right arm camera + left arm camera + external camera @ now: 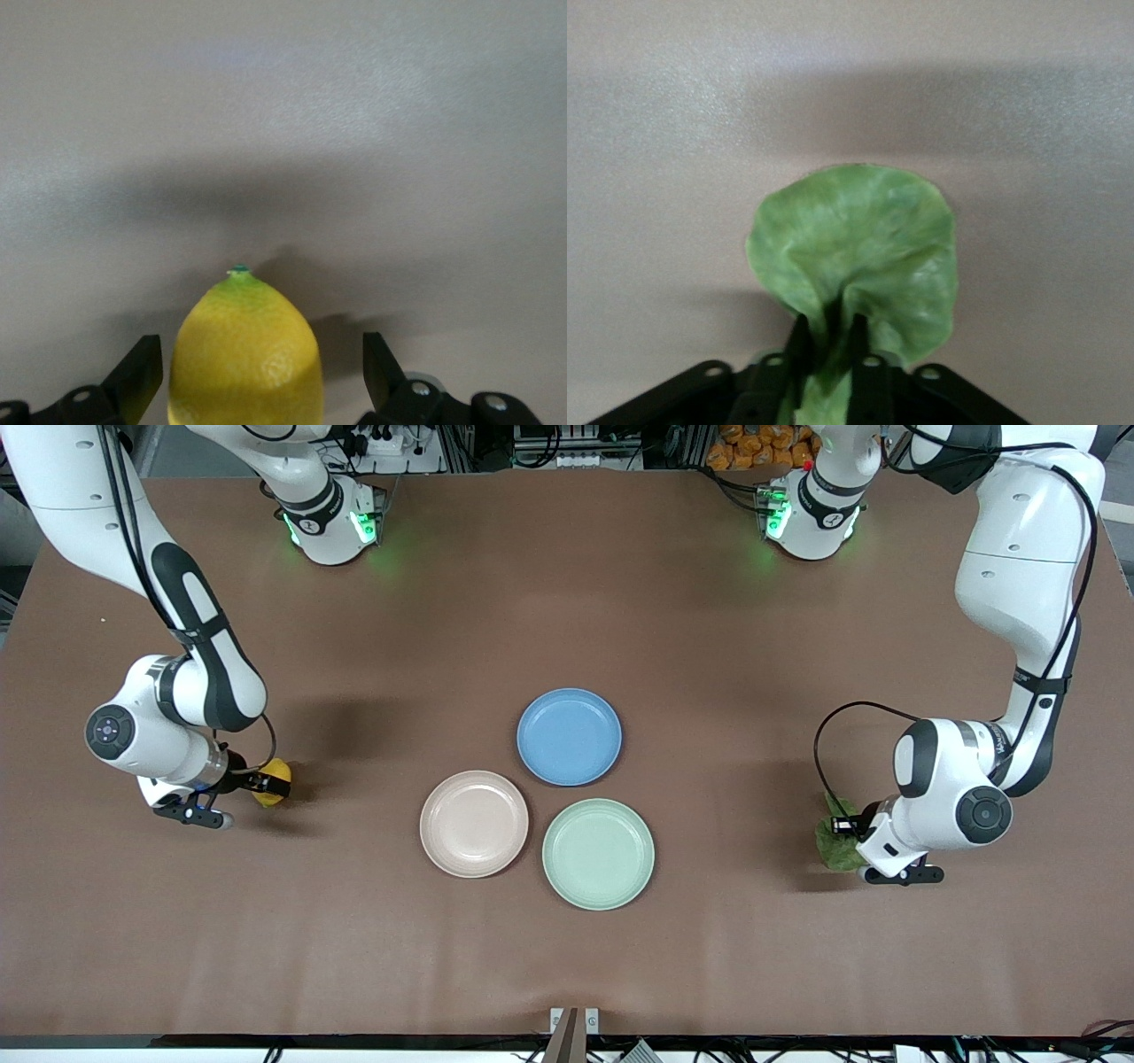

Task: Place lemon and lettuce in plates
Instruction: 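Close the right gripper on the lemon while the left gripper grasps lettuce, then carry the lettuce with the left gripper over the mint green plate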

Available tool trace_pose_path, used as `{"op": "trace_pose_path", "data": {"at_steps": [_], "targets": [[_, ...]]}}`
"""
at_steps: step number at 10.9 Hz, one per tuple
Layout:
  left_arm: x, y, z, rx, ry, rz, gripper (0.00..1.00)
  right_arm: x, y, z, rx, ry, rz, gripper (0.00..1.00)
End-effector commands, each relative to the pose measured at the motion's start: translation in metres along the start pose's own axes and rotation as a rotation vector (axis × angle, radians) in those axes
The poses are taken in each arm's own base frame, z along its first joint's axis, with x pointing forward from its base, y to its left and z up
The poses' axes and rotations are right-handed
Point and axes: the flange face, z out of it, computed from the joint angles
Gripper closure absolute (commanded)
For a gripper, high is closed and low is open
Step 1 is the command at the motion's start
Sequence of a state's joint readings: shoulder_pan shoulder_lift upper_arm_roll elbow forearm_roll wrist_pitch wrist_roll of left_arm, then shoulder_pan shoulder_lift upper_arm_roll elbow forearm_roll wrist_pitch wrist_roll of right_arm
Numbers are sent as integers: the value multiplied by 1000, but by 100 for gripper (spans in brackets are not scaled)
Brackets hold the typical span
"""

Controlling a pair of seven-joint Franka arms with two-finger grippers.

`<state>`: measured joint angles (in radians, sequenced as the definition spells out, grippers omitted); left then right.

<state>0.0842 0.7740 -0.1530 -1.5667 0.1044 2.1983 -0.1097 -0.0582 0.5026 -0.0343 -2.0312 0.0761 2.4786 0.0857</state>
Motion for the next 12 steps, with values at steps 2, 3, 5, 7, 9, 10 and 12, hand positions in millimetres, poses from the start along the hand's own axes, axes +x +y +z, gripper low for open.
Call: {"op": "trace_pose_path", "data": {"at_steps": [2, 3, 5, 7, 9, 10, 12], "targets": [[3, 14, -8, 56, 25, 35, 100, -4, -13, 7, 19, 9, 49, 0], [3, 17, -16, 73, 36, 51, 100, -4, -14, 10, 19, 13, 48, 0], [-3, 48, -42, 89, 32, 87, 100, -7, -13, 15, 18, 16, 48, 0], [-9, 76, -76, 93, 62, 106, 100, -12, -10, 20, 16, 7, 52, 0], [-26, 127, -109, 93, 72, 169, 100, -11, -7, 21, 16, 14, 57, 0], [-33, 150, -119, 96, 83, 202, 100, -11, -6, 20, 16, 14, 57, 7], [-47, 192, -132, 82, 103, 261, 100, -12, -7, 21, 18, 10, 56, 31]]}}
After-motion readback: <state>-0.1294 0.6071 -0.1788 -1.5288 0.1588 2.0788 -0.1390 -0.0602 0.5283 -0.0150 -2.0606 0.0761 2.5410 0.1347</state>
